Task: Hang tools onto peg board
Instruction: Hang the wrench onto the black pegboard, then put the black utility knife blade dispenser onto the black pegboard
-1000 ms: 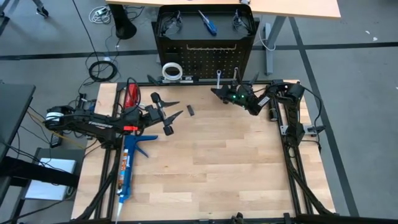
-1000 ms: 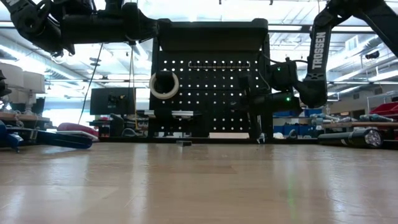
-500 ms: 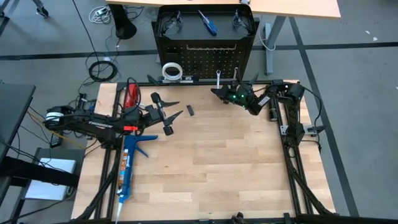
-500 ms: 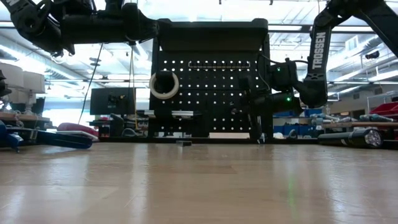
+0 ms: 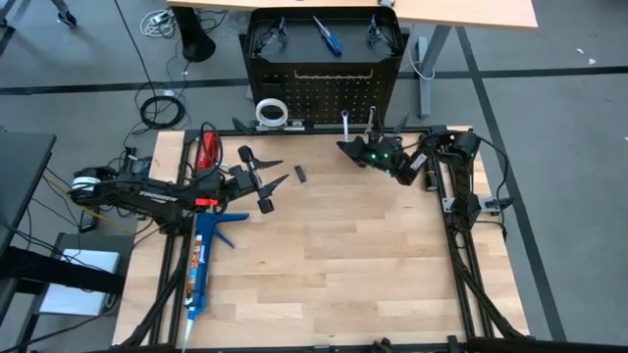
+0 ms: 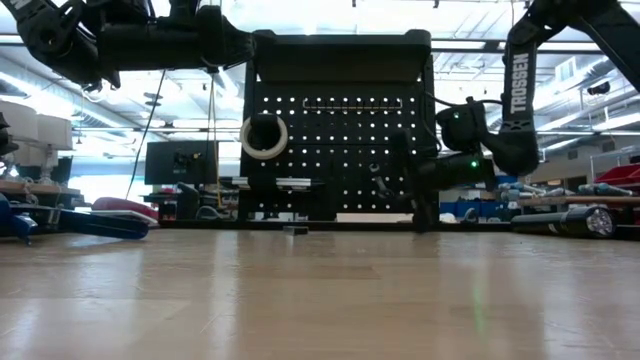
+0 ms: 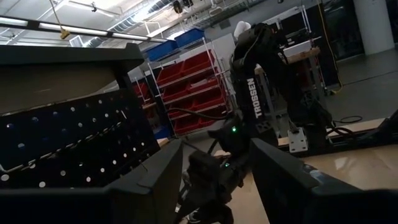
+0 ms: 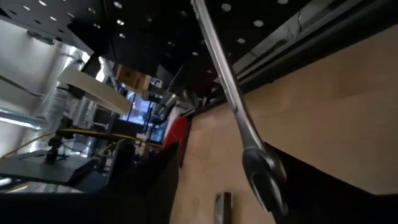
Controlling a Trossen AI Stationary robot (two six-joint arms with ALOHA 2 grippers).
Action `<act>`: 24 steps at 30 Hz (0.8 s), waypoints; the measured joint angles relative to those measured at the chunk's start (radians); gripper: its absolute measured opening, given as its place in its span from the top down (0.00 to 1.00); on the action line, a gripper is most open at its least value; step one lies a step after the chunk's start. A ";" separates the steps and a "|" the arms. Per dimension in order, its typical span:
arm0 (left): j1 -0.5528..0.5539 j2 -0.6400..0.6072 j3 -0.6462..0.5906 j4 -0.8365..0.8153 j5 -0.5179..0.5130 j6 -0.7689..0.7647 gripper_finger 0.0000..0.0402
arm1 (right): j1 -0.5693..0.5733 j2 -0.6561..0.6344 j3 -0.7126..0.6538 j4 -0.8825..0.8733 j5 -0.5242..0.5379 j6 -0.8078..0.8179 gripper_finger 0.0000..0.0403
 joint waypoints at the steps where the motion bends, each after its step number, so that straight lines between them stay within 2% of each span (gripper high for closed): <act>1: 0.000 0.000 0.000 0.000 0.000 0.000 0.52 | 0.002 0.000 -0.005 0.006 0.008 -0.005 0.44; 10: 0.000 0.000 0.000 -0.001 0.000 -0.005 0.52 | 0.018 -0.026 -0.047 -0.003 -0.009 0.062 0.40; 18: 0.000 0.000 0.000 -0.001 0.000 -0.020 0.52 | 0.060 -0.089 -0.151 -0.003 -0.012 0.122 0.40; 24: 0.000 0.000 0.000 -0.001 -0.010 -0.023 0.52 | 0.113 -0.181 -0.189 -0.035 -0.008 0.051 0.40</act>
